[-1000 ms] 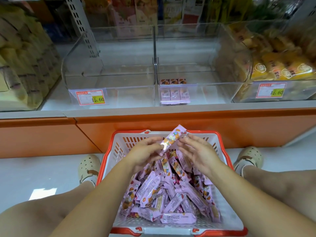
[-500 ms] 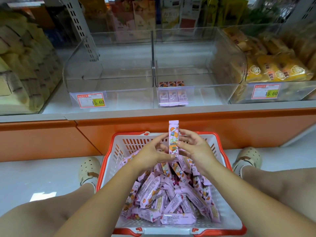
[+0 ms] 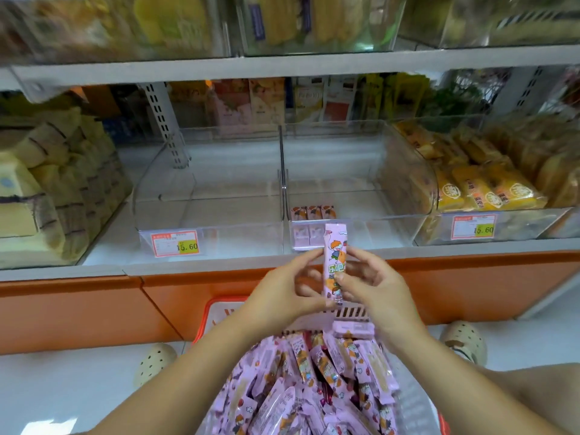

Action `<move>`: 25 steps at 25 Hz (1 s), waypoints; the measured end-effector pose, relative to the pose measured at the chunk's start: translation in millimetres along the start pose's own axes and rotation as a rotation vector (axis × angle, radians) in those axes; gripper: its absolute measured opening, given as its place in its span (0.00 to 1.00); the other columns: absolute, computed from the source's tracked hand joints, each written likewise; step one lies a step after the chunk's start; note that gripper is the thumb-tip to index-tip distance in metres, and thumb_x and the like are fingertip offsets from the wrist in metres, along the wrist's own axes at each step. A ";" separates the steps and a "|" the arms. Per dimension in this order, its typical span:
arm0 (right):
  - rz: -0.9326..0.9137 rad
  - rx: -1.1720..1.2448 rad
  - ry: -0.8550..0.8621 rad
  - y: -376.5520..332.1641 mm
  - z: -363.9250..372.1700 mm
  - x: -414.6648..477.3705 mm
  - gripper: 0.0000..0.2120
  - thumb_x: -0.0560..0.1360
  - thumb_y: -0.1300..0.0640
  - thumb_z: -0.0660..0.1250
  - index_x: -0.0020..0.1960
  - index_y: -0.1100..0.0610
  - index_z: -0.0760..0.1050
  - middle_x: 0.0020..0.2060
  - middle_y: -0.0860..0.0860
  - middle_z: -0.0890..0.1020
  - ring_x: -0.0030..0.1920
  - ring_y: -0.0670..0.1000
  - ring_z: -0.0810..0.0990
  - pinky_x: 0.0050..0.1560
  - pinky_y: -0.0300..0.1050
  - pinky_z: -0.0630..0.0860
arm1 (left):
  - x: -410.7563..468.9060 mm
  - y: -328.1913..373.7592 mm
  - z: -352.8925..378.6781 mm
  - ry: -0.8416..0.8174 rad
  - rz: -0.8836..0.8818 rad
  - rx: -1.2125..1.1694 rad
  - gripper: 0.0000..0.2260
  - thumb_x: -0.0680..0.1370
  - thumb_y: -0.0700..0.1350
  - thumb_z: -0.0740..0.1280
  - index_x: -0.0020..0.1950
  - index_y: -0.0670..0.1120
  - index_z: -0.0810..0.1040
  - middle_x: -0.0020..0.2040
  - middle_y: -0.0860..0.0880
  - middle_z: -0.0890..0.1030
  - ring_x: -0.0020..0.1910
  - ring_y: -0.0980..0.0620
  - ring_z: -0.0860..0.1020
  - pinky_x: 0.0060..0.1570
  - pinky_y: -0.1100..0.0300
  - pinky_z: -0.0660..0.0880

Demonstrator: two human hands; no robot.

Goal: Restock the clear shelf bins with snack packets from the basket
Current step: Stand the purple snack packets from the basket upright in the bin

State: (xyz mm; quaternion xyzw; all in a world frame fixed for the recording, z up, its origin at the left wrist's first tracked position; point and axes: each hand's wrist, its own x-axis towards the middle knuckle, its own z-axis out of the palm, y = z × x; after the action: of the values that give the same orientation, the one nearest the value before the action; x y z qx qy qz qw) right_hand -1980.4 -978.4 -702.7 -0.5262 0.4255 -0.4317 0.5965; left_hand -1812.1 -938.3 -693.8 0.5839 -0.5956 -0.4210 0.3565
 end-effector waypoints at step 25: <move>0.641 -0.741 -0.135 -53.1 -19.6 198.3 0.26 0.73 0.73 0.68 0.69 0.62 0.70 0.55 0.61 0.81 0.53 0.56 0.82 0.56 0.48 0.79 | 106.3 -1.0 -117.8 0.186 0.353 0.765 0.45 0.63 0.79 0.55 0.76 0.64 0.47 0.74 0.68 0.46 0.71 0.68 0.51 0.71 0.62 0.53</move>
State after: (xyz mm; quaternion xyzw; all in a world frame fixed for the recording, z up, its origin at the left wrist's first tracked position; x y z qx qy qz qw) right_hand -1950.2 -1178.3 -662.0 -0.5722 0.6513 -0.0111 0.4984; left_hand -1710.6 -1054.1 -655.7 0.5985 -0.7650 -0.0479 0.2331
